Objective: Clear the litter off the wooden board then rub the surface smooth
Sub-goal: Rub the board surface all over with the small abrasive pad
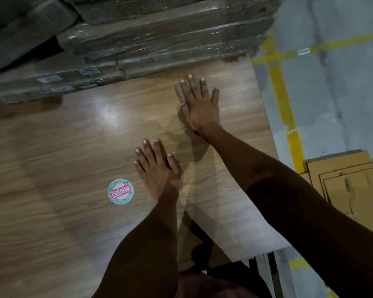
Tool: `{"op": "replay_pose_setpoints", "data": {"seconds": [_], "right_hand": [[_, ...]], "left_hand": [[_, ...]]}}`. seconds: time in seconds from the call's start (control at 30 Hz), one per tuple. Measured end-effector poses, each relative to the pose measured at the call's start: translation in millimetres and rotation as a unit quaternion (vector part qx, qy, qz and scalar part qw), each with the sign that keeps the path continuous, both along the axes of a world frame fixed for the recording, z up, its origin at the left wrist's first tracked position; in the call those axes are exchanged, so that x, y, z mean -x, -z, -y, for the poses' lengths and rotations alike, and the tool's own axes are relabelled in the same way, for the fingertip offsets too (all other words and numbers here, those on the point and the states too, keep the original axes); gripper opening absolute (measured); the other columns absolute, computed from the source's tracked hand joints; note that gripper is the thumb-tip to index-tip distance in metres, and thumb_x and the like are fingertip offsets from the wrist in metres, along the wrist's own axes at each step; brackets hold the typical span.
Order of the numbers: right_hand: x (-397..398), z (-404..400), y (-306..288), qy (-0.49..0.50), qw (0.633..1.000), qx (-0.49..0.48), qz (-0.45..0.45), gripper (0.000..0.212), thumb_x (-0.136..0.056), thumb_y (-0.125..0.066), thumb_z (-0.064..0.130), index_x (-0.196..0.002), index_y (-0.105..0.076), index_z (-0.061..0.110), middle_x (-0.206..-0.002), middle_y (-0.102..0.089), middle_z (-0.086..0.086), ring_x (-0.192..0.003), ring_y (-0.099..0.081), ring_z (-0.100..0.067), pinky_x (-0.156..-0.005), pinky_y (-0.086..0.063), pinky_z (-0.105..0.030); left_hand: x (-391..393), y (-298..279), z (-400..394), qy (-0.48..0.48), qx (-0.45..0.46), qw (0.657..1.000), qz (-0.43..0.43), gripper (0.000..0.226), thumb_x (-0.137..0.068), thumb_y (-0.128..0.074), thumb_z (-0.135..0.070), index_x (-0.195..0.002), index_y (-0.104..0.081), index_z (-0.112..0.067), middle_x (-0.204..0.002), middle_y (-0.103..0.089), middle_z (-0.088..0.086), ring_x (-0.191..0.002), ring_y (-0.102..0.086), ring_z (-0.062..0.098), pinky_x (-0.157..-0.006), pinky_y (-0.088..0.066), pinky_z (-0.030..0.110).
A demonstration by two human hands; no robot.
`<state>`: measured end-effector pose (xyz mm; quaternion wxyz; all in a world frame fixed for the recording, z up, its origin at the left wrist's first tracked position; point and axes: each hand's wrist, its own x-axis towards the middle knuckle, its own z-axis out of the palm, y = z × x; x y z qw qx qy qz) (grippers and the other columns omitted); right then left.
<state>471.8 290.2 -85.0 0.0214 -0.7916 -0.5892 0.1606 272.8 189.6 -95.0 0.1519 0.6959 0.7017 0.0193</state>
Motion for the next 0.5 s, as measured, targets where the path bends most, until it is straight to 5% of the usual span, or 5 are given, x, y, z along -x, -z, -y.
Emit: {"op": "replay_pose_setpoints", "data": {"seconds": [0.23, 0.5], "right_hand": [[-13, -26, -2, 0.137, 0.99, 0.0, -0.015, 0.071, -0.103, -0.03, 0.042, -0.166, -0.004, 0.024, -0.174, 0.003, -0.003, -0.159, 0.003, -0.039, -0.122, -0.003, -0.065], [-35, -21, 0, 0.055, 0.998, -0.014, 0.01, 0.069, -0.102, -0.028, 0.041, -0.166, -0.009, 0.024, -0.174, -0.005, -0.005, -0.159, -0.001, -0.036, -0.125, -0.008, -0.064]], "left_hand": [[0, 1, 0, 0.003, -0.017, 1.0, 0.001, 0.062, -0.101, -0.035, -0.042, -0.161, -0.027, -0.028, -0.171, -0.012, 0.003, -0.157, -0.009, 0.033, -0.125, -0.009, 0.053], [1, 3, 1, 0.003, -0.024, 1.0, -0.004, 0.061, -0.101, -0.034, -0.042, -0.161, -0.028, -0.029, -0.171, -0.013, 0.002, -0.157, -0.009, 0.033, -0.125, -0.01, 0.053]]}}
